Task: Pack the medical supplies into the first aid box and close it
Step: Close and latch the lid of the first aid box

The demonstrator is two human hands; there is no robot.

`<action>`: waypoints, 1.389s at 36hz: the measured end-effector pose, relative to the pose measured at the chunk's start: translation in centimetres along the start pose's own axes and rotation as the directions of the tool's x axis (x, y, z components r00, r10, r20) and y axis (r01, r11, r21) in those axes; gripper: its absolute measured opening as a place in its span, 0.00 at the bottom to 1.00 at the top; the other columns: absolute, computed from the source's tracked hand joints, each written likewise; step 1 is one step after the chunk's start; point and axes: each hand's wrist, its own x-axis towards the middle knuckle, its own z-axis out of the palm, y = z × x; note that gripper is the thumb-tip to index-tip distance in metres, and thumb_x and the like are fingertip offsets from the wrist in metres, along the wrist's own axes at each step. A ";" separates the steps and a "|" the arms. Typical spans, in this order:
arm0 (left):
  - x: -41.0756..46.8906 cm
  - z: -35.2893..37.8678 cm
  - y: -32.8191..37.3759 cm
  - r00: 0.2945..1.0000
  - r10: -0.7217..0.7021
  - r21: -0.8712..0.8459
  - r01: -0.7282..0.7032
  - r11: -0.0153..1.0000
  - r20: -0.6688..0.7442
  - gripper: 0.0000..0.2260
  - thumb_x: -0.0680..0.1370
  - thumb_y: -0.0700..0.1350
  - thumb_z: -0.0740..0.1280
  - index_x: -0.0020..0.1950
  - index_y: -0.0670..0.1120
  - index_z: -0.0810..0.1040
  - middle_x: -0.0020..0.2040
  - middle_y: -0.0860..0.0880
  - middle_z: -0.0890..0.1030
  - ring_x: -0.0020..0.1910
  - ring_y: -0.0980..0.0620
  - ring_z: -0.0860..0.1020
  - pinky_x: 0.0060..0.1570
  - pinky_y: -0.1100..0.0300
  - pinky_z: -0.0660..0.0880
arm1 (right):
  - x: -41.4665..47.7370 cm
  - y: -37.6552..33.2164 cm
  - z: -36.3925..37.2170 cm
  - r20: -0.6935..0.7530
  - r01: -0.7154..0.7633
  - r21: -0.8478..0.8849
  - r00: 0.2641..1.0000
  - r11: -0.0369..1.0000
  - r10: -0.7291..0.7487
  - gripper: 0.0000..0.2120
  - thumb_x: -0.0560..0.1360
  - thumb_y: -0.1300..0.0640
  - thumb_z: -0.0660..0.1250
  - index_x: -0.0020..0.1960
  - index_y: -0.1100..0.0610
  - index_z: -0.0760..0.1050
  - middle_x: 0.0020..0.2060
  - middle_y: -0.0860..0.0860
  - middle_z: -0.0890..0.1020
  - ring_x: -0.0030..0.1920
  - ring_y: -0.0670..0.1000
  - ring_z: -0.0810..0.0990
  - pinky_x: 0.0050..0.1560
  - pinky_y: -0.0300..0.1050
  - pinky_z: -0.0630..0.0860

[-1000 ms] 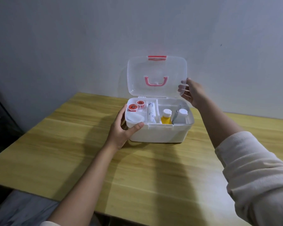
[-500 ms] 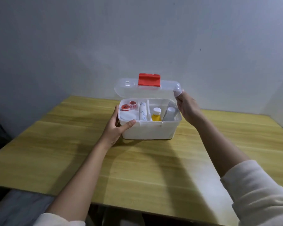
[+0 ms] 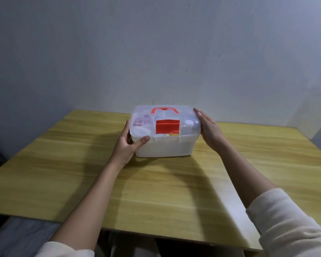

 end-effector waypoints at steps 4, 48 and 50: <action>-0.2 0.0 -0.3 1.000 -0.010 0.003 0.010 1.000 -0.018 0.53 0.60 0.66 0.78 0.79 0.50 0.59 0.75 0.51 0.70 0.74 0.53 0.67 0.74 0.48 0.64 | -0.5 -0.3 0.0 0.003 0.011 -0.014 1.000 1.000 -0.011 0.18 0.80 0.53 0.56 0.68 0.57 0.70 0.65 0.53 0.76 0.65 0.52 0.74 0.70 0.51 0.68; -0.7 1.1 0.0 0.999 -0.022 -0.032 0.021 0.999 -0.039 0.45 0.67 0.70 0.69 0.78 0.52 0.59 0.74 0.51 0.70 0.73 0.52 0.68 0.73 0.46 0.65 | -3.4 0.9 2.4 0.206 0.507 -0.691 0.821 0.515 -0.533 0.34 0.65 0.45 0.74 0.68 0.56 0.70 0.67 0.51 0.72 0.71 0.54 0.64 0.70 0.48 0.63; -0.7 1.0 -0.1 0.999 -0.019 -0.033 0.018 0.999 -0.030 0.48 0.66 0.72 0.69 0.79 0.53 0.58 0.75 0.51 0.69 0.74 0.51 0.68 0.74 0.46 0.64 | -3.3 0.9 2.5 0.209 0.516 -0.697 0.811 0.499 -0.546 0.34 0.66 0.45 0.74 0.67 0.56 0.70 0.67 0.52 0.72 0.70 0.55 0.64 0.70 0.48 0.63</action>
